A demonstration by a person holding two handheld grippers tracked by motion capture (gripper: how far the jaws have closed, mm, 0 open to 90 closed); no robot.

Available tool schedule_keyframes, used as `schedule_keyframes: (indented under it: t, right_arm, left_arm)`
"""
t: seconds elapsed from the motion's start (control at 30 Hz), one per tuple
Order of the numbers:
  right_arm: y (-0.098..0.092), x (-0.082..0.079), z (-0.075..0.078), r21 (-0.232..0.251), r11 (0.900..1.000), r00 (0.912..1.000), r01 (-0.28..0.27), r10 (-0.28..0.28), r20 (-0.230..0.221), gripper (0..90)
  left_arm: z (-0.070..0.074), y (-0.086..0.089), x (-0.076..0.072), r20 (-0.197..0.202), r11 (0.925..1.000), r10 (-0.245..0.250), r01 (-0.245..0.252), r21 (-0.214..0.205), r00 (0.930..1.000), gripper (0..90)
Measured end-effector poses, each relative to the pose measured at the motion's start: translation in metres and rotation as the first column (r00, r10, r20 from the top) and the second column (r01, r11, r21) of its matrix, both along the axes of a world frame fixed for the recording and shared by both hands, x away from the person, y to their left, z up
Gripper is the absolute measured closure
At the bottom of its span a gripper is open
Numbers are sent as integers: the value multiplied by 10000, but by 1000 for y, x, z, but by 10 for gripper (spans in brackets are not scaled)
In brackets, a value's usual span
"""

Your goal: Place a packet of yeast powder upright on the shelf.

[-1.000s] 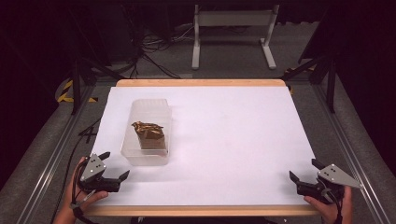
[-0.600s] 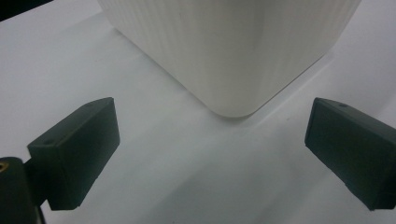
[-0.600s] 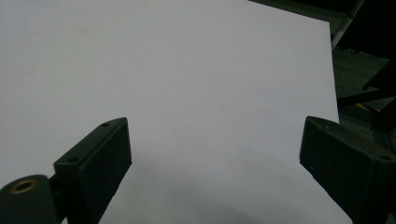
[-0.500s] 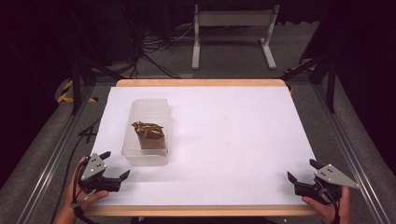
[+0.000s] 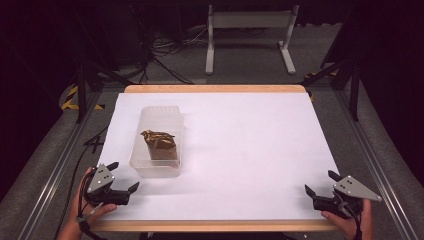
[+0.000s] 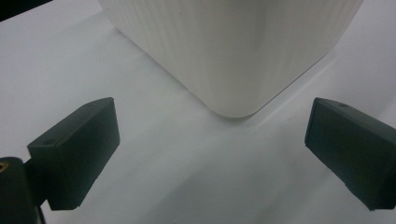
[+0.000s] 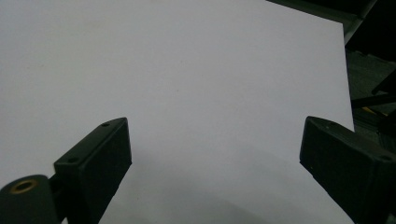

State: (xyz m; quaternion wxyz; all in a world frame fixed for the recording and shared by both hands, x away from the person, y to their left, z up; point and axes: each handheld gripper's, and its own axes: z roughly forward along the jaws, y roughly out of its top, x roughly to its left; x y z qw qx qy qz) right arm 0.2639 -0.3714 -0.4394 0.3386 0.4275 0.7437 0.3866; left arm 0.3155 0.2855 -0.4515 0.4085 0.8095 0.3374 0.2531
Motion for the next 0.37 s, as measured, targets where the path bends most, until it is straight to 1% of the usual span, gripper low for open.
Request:
schedule_keyframes:
  t: [0.37]
  right_arm:
    - [3, 0, 1, -116, 9999, 10000, -19, 19, 23, 91]
  left_arm:
    - [0, 1, 0, 26, 10000, -36, 36, -6, 10000, 41]
